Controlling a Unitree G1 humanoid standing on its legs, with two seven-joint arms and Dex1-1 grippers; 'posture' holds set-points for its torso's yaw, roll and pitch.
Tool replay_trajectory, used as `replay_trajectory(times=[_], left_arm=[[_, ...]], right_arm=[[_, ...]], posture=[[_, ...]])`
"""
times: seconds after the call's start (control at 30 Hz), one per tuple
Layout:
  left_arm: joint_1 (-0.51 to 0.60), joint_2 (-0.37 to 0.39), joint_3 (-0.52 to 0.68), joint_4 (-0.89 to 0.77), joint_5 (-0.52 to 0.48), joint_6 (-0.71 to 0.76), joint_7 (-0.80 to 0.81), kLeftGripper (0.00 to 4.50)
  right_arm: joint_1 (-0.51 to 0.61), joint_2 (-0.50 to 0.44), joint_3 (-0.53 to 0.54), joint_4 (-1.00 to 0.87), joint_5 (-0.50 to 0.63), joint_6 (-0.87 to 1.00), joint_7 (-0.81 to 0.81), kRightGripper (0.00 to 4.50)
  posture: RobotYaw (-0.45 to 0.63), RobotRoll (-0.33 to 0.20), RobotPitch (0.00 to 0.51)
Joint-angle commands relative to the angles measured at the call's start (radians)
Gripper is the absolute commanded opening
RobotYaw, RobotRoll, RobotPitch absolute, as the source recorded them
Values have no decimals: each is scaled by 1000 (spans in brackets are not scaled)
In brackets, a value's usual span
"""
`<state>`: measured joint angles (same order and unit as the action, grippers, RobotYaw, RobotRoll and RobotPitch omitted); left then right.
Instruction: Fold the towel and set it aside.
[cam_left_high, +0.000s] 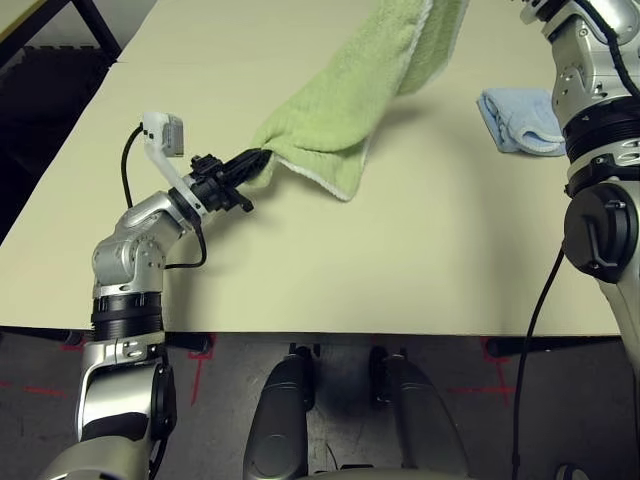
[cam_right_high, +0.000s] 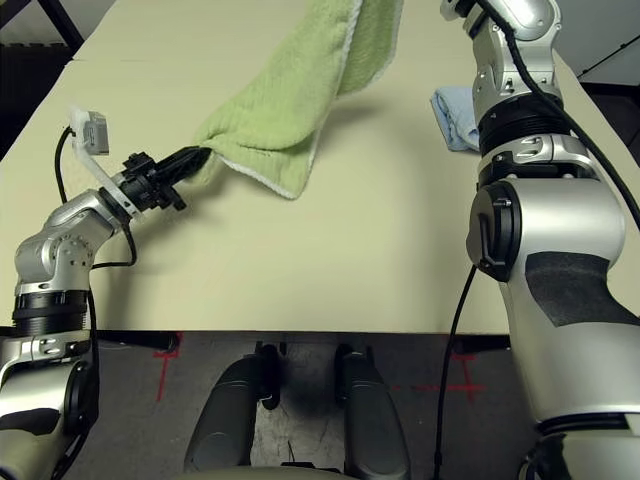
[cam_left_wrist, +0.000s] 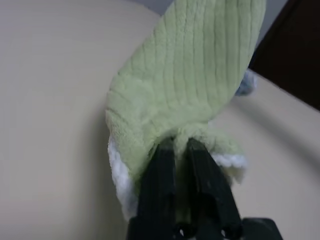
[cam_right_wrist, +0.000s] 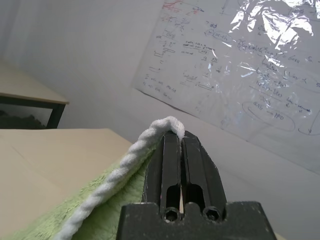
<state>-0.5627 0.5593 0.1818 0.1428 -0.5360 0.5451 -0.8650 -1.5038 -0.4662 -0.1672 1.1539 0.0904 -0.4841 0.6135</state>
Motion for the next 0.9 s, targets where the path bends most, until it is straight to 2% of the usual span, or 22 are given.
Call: replay_trajectory(times=[0.03, 0.13, 0.27, 0.33, 0.5, 0.67, 0.77, 0.9], left_arm=[[25, 60, -85, 18, 114, -65, -35, 1798], [37, 161, -192, 65, 271, -204, -87, 2965], [32, 208, -210, 31, 287, -224, -130, 4460], [13, 205, -199, -21, 276, -223, -130, 4492], [-59, 118, -188, -191, 216, -160, -71, 4492], [-101, -15, -270, -358, 200, -99, -11, 4492], [-91, -54, -326, -399, 209, -60, -8, 4492], [-79, -54, -420, -365, 290, -80, -11, 4492]], right_arm=[[5, -3, 0, 14, -3, 5, 5, 0], [5, -1, 0, 13, -2, 5, 9, 0], [6, 1, 1, 11, -3, 5, 14, 0], [7, 2, 1, 11, -3, 5, 16, 0], [9, 4, 1, 10, -3, 6, 19, 0], [11, 13, 0, 11, -3, 8, 17, 0], [12, 23, 0, 9, 0, 8, 18, 0], [16, 41, -1, 5, 4, 8, 17, 0]], posture=[[104, 0, 213], [107, 0, 214], [107, 0, 214], [107, 0, 214], [110, 0, 221], [109, 0, 229], [107, 0, 234], [107, 0, 247]])
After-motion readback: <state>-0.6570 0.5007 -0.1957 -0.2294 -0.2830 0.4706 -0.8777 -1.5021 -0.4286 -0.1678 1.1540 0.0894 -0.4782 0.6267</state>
